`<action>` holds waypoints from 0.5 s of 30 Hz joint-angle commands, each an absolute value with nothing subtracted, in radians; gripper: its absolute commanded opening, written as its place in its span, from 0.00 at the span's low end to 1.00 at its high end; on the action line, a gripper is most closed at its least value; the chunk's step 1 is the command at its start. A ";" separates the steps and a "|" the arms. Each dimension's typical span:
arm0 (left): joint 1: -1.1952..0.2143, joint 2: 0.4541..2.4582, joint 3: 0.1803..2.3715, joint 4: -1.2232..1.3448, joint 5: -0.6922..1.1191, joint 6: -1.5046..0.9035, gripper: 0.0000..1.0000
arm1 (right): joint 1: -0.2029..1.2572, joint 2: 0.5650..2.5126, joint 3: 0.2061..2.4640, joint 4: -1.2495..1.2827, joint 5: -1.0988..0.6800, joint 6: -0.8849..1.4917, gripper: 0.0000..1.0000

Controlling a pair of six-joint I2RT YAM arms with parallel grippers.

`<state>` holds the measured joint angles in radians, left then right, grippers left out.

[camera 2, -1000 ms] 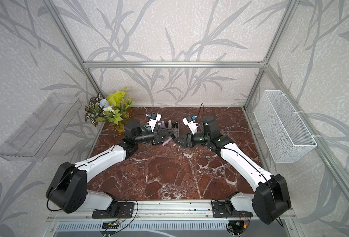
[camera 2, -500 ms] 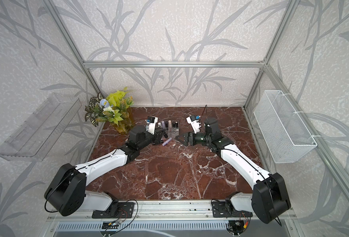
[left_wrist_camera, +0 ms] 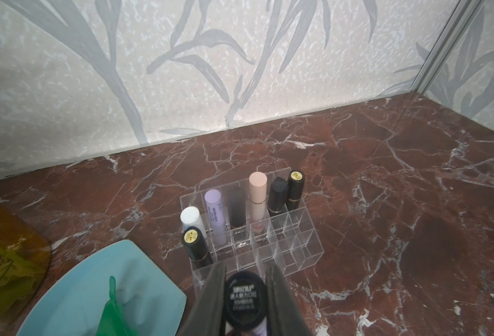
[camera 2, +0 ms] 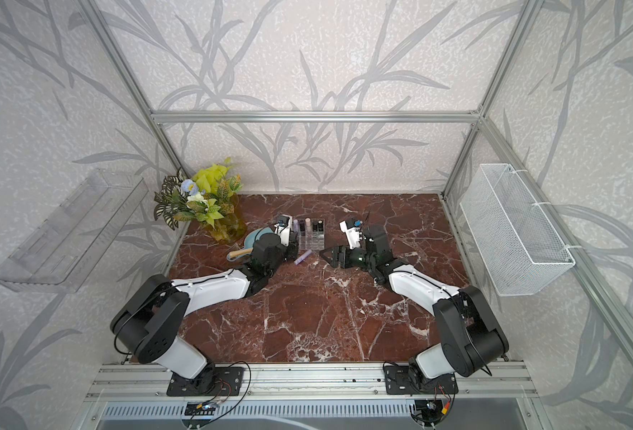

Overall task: Arrange the lipsticks in the organizer
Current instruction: Place the lipstick in the storage box.

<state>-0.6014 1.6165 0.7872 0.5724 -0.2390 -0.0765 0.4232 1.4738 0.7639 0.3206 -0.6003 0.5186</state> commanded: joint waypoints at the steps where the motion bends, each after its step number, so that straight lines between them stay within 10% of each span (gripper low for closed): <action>1: -0.607 1.641 0.836 0.624 -0.297 -0.049 0.03 | 0.422 1.447 0.743 0.395 -0.518 0.486 0.76; 15: -0.602 1.744 0.916 0.606 -0.365 -0.060 0.01 | 0.419 1.491 0.731 0.392 -0.282 0.342 0.76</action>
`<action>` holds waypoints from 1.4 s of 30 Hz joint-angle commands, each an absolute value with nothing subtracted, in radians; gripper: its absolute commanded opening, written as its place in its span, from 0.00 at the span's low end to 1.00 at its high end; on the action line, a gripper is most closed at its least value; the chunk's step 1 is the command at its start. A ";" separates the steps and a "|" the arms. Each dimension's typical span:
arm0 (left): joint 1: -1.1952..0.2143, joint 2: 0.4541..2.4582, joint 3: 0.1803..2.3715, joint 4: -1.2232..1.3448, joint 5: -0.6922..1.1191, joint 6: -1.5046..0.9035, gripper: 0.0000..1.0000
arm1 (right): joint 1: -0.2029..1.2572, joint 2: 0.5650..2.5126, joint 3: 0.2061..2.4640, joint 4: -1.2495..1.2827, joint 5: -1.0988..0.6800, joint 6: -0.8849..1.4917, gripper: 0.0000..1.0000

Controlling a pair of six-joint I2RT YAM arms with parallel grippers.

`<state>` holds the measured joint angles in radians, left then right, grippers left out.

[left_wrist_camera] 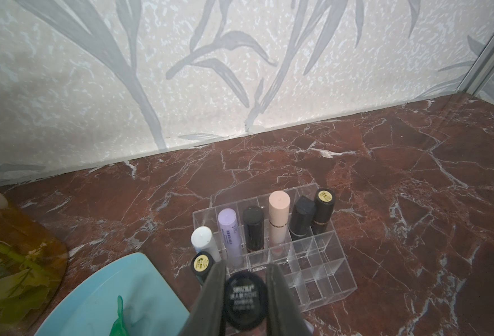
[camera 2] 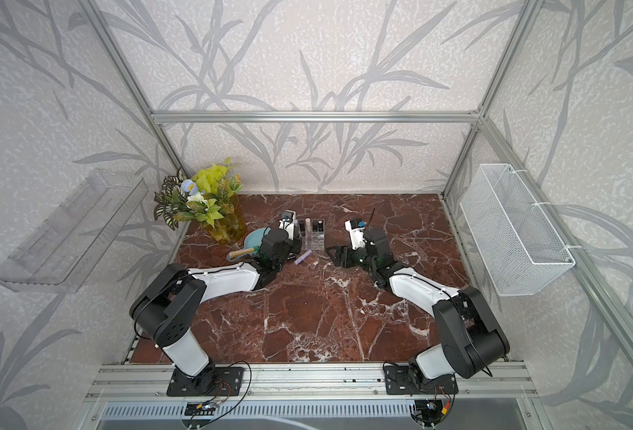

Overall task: Arrange the lipsticks in the organizer
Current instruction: Place the lipstick in the storage box.

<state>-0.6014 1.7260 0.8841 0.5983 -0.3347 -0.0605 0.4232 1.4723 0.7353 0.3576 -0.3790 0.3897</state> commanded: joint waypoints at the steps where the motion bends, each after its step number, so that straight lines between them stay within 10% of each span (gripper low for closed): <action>1: -0.600 1.746 0.917 0.611 -0.363 -0.062 0.01 | 0.418 1.499 0.726 0.405 -0.263 0.339 0.76; 42: -0.527 1.931 1.076 0.530 -0.280 -0.115 0.01 | 0.418 1.503 0.658 0.465 -0.200 0.341 0.76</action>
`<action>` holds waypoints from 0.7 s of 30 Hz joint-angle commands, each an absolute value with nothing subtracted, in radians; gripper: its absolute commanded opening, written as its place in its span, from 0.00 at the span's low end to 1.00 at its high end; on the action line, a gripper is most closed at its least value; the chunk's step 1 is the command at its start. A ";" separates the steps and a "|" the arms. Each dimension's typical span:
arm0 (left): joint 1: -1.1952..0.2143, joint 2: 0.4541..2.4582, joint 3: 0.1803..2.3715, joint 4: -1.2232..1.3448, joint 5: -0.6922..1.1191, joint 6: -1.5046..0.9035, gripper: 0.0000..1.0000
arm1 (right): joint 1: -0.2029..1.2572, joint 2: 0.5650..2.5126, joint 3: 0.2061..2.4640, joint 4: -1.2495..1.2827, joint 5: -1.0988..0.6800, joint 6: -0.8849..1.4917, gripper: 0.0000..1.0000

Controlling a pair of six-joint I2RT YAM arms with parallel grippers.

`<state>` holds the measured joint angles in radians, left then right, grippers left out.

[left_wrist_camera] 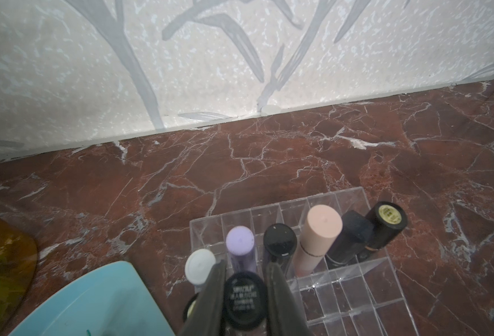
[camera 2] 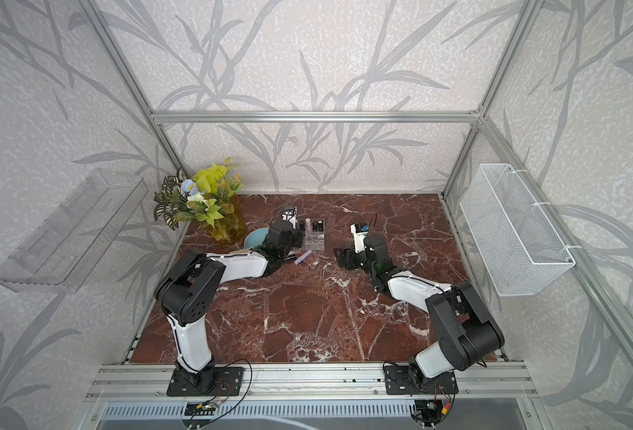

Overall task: Arrange the lipsticks in the organizer
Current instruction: Place the lipstick in the storage box.

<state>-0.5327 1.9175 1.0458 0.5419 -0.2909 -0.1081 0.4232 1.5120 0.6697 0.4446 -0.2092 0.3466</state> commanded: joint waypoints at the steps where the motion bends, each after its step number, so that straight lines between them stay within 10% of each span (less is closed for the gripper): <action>1: -0.526 1.931 1.079 0.529 -0.279 -0.116 0.01 | 0.418 1.504 0.659 0.464 -0.199 0.342 0.76; 21: -0.521 1.960 1.113 0.504 -0.259 -0.111 0.06 | 0.418 1.498 0.656 0.457 -0.199 0.338 0.75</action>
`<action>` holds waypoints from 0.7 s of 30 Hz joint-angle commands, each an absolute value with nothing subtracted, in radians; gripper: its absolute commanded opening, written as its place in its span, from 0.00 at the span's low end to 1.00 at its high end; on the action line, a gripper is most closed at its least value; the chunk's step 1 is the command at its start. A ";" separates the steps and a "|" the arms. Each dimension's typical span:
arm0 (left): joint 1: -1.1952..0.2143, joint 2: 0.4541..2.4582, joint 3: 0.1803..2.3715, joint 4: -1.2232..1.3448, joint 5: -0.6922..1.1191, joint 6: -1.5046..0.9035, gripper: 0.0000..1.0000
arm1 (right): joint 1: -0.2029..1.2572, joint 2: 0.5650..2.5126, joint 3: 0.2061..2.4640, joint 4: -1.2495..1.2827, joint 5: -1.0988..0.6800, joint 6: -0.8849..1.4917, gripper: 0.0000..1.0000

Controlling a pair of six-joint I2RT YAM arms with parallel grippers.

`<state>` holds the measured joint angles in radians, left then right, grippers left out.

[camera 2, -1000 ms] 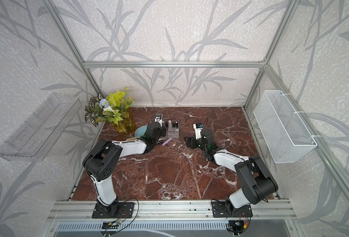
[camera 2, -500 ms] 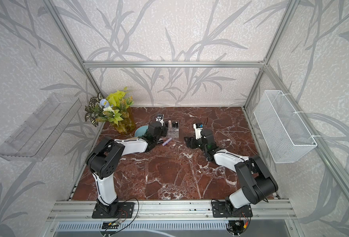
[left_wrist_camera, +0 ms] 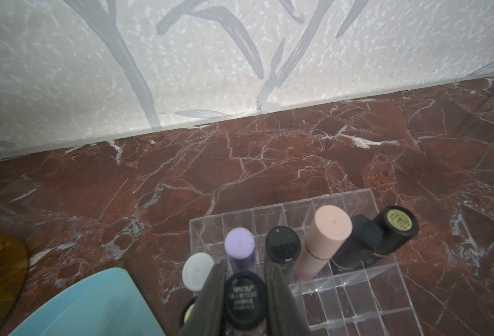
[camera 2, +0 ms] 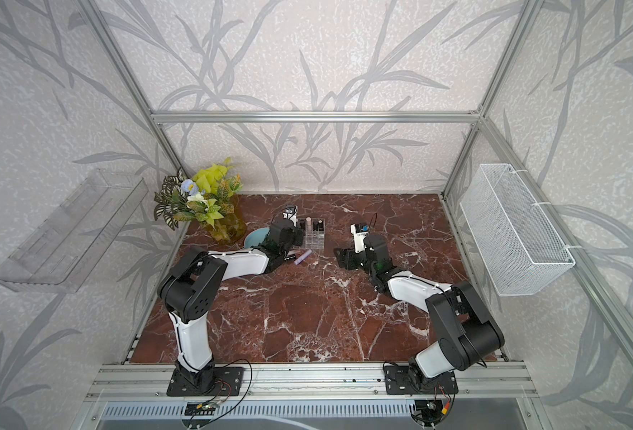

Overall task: Arrange the lipsticks in the organizer
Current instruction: Place the lipstick in the storage box.

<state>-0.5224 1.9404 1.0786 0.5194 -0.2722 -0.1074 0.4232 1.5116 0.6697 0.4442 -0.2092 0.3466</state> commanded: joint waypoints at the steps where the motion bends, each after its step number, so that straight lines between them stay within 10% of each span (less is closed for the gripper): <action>1: -0.520 1.959 1.113 0.502 -0.259 -0.112 0.06 | 0.419 1.499 0.656 0.457 -0.199 0.339 0.75; 21: -0.526 1.880 1.044 0.551 -0.240 -0.108 0.42 | 0.418 1.528 0.689 0.416 -0.236 0.331 0.75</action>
<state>-0.5224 1.9308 1.0676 0.5152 -0.2581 -0.1081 0.4232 1.5131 0.6670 0.4328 -0.2195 0.3431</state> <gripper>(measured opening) 0.408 0.753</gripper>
